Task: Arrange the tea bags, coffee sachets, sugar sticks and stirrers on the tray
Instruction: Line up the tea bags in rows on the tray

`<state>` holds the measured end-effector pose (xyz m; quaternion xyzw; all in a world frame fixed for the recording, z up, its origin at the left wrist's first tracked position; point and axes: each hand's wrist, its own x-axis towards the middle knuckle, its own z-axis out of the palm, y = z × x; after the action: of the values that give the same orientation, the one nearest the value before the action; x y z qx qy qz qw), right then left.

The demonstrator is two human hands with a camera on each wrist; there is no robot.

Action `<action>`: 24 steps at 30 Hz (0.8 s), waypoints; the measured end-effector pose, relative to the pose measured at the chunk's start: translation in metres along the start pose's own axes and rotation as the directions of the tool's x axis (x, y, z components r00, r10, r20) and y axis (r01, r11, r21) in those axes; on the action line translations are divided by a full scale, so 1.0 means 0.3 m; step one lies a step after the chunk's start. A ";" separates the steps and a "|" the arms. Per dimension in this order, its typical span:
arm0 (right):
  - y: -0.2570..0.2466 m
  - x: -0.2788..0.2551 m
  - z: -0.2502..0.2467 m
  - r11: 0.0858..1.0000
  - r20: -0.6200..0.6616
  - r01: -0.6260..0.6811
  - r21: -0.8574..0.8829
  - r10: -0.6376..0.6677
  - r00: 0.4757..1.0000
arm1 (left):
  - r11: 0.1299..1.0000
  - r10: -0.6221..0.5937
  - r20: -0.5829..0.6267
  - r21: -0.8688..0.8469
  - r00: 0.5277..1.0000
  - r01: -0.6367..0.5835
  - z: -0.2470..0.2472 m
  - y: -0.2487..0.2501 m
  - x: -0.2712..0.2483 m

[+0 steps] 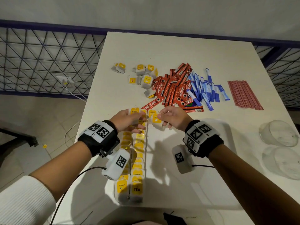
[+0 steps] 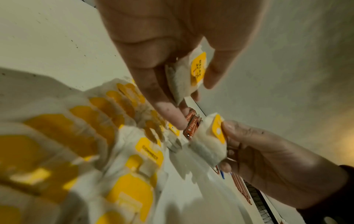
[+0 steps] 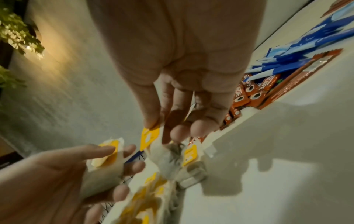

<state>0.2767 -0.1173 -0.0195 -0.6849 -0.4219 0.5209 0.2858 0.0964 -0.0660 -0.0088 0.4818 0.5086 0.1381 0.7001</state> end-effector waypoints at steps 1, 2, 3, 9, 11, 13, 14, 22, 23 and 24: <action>0.007 0.001 0.000 0.999 0.003 -0.007 -0.031 0.007 1.000 | 1.000 0.005 -0.007 0.006 1.000 -0.005 -0.008 -0.004 0.000; 0.013 0.004 0.001 0.998 0.005 -0.013 -0.067 0.013 1.000 | 1.000 0.006 -0.018 0.006 1.000 -0.006 -0.015 -0.007 0.001; 0.018 0.007 0.004 0.995 0.011 -0.016 -0.099 0.018 1.000 | 1.000 0.005 -0.026 0.001 1.000 -0.005 -0.023 -0.011 0.000; 0.018 0.047 0.029 0.984 0.085 -0.061 -0.164 0.076 0.993 | 1.000 0.002 -0.036 0.005 0.999 -0.002 -0.058 -0.025 -0.007; 0.022 0.068 0.033 0.982 0.043 -0.066 -0.176 0.074 0.996 | 1.000 0.003 -0.035 0.020 0.999 -0.003 -0.066 -0.026 -0.007; 0.024 0.085 0.038 0.982 0.011 -0.070 -0.175 0.073 0.997 | 0.999 0.003 -0.025 0.035 1.000 -0.002 -0.074 -0.028 -0.005; 0.027 0.094 0.040 0.983 -0.004 -0.076 -0.167 0.076 0.997 | 0.999 0.000 -0.019 0.035 1.000 0.000 -0.077 -0.029 -0.004; 0.061 0.131 0.064 0.986 -0.208 -0.106 -0.129 0.078 0.975 | 0.937 0.002 0.036 0.348 0.999 -0.015 -0.075 -0.008 0.022; 0.060 0.131 0.069 0.984 -0.225 -0.115 -0.135 0.082 0.971 | 0.904 0.008 0.021 0.427 1.000 -0.016 -0.070 -0.002 0.029; 0.058 0.130 0.072 0.983 -0.243 -0.115 -0.144 0.078 0.967 | 0.863 0.023 -0.002 0.505 1.000 -0.019 -0.064 0.005 0.041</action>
<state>0.2648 -0.0927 -0.0589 -0.7821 -0.3906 0.4142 0.2534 0.0860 -0.0466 -0.0150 0.6530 0.5245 0.0099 0.5463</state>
